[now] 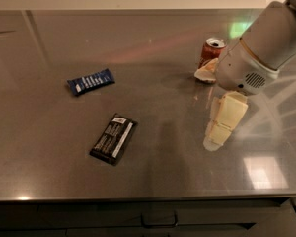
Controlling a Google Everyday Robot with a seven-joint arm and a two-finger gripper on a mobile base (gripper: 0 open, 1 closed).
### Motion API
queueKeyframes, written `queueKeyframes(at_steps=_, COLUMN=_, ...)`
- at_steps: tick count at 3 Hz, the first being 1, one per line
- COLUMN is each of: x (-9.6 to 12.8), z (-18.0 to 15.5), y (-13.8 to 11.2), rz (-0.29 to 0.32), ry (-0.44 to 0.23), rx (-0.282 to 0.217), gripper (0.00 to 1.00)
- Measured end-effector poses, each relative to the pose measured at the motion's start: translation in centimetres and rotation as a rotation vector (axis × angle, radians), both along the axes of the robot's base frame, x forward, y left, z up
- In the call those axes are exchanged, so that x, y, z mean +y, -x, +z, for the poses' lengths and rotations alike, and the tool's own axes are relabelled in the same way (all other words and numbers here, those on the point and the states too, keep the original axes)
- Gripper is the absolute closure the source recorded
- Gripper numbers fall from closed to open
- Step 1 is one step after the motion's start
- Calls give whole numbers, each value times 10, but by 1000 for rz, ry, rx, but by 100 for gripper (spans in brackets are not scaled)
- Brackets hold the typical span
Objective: Pick rxbar chocolate
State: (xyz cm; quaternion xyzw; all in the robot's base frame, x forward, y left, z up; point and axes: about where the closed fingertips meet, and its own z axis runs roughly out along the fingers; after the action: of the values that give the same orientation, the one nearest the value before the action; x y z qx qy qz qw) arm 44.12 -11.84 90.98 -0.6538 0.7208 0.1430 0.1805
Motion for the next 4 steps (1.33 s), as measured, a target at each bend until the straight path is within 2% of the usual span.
queueKeyframes(at_steps=1, x=37, z=-6, y=11, rz=76, ry=-82, rx=20, gripper=0)
queueKeyframes(at_steps=2, x=76, z=-12, y=22, rz=154, ry=-150, rx=-2, gripper=0)
queueKeyframes(at_steps=4, x=127, z=-29, y=12, rz=238, ry=-249, rx=-57, gripper=0)
